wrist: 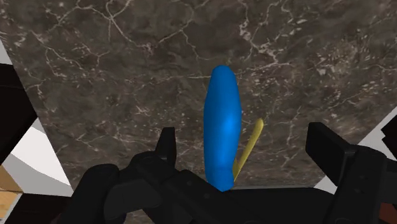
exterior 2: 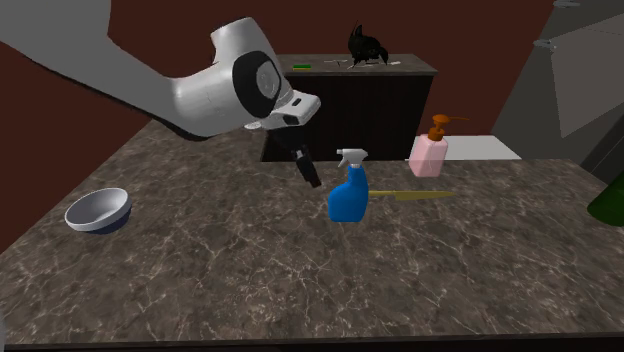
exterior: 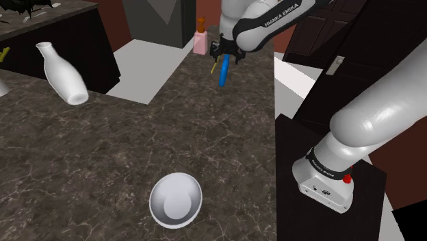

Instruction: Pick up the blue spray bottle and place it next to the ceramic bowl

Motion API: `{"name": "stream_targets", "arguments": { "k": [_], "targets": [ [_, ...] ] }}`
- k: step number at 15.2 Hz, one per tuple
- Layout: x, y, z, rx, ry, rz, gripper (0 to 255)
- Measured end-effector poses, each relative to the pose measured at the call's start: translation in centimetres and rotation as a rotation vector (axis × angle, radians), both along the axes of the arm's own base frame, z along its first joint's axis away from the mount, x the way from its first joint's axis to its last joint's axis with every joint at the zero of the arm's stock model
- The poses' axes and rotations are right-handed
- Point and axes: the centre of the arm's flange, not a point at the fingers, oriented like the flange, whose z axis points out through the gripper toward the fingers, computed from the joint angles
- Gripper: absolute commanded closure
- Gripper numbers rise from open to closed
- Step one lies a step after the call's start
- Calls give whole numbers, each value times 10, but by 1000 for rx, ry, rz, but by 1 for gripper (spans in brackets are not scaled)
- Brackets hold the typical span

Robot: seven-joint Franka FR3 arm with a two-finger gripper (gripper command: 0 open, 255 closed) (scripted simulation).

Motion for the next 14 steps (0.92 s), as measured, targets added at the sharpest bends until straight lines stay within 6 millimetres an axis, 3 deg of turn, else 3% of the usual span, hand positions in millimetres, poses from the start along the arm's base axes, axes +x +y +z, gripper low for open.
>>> {"name": "stream_targets", "arguments": {
  "k": [6, 14],
  "targets": [
    [39, -33, -41, -38, -54, -168, 0],
    [49, -48, -76, -41, -59, -181, 0]
  ]
}}
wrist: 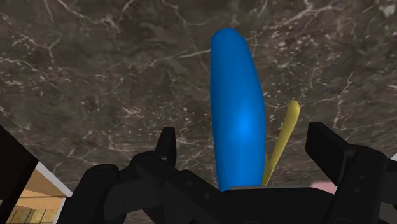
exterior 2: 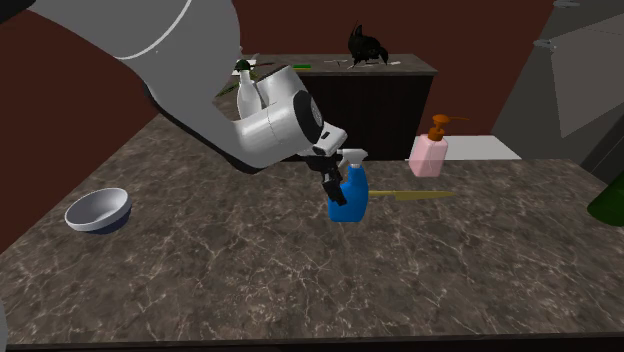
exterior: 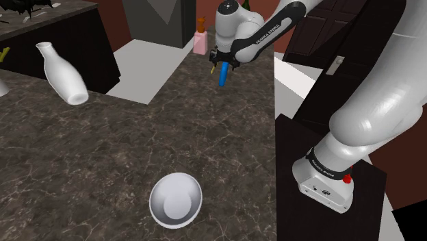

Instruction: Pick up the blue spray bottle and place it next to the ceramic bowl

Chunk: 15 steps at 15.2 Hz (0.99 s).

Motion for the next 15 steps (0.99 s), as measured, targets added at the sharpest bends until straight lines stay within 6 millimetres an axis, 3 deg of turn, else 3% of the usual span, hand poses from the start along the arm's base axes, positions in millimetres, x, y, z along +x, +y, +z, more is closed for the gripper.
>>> {"name": "stream_targets", "arguments": {
  "k": [5, 6, 15],
  "targets": [
    [0, -1, -1, 0, 0, 0, 0],
    [0, -1, -1, 0, 0, 0, 255],
    [0, -1, -1, 0, -1, 0, 255]
  ]
}}
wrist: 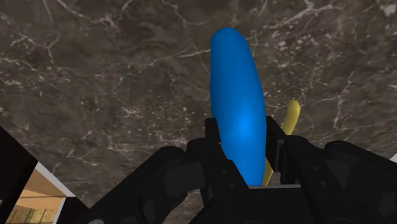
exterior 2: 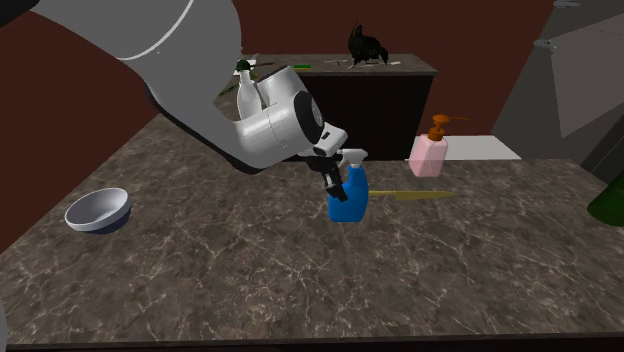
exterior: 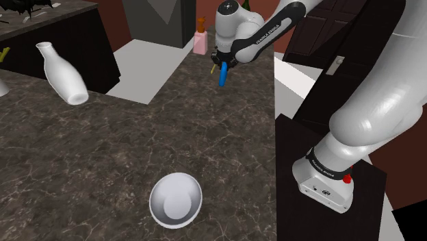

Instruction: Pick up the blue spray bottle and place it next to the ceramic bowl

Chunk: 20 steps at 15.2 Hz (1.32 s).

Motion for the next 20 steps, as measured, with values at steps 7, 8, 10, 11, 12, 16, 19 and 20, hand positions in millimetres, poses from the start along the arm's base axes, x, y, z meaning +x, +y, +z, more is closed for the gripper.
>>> {"name": "stream_targets", "arguments": {
  "k": [7, 8, 10, 11, 12, 16, 19, 20],
  "targets": [
    [0, 0, 26, 0, 0, 0, 255],
    [1, 0, 31, 0, 0, 0, 255],
    [1, 1, 42, 0, 0, 0, 255],
    [1, 0, 47, 0, 0, 0, 255],
    [1, -1, 52, 0, 0, 0, 255],
    [0, 0, 73, 0, 0, 0, 255],
    [1, 1, 89, 0, 0, 0, 255],
    [0, 2, 94, 0, 0, 0, 255]
  ]
}}
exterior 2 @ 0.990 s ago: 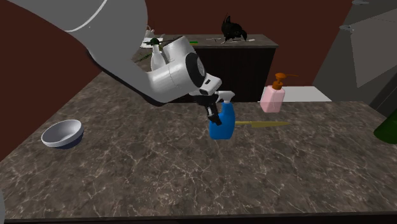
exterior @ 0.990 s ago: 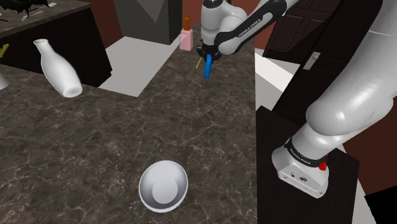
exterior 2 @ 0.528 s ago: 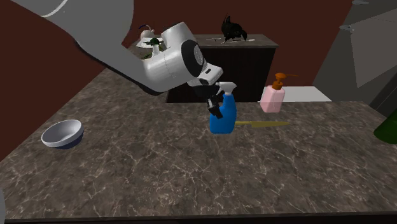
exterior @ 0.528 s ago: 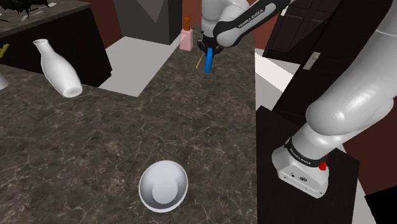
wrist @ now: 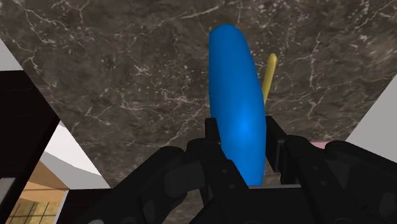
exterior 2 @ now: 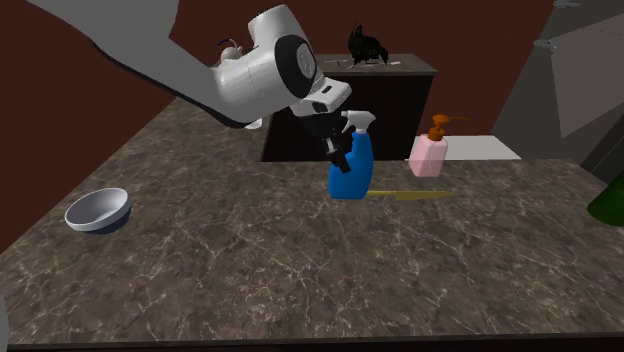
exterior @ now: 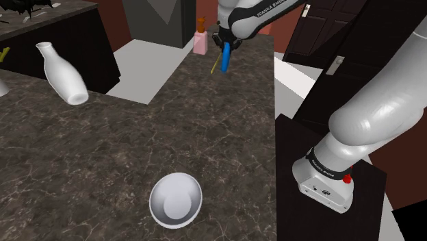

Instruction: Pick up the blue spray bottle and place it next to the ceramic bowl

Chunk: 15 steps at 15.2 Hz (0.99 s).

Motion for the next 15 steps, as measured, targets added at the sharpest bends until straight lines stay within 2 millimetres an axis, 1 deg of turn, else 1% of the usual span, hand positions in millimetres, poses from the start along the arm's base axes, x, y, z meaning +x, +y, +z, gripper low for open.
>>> {"name": "stream_targets", "arguments": {
  "k": [12, 15],
  "targets": [
    [0, -1, 66, 0, 0, 0, 255],
    [0, -2, 80, 0, 0, 0, 255]
  ]
}}
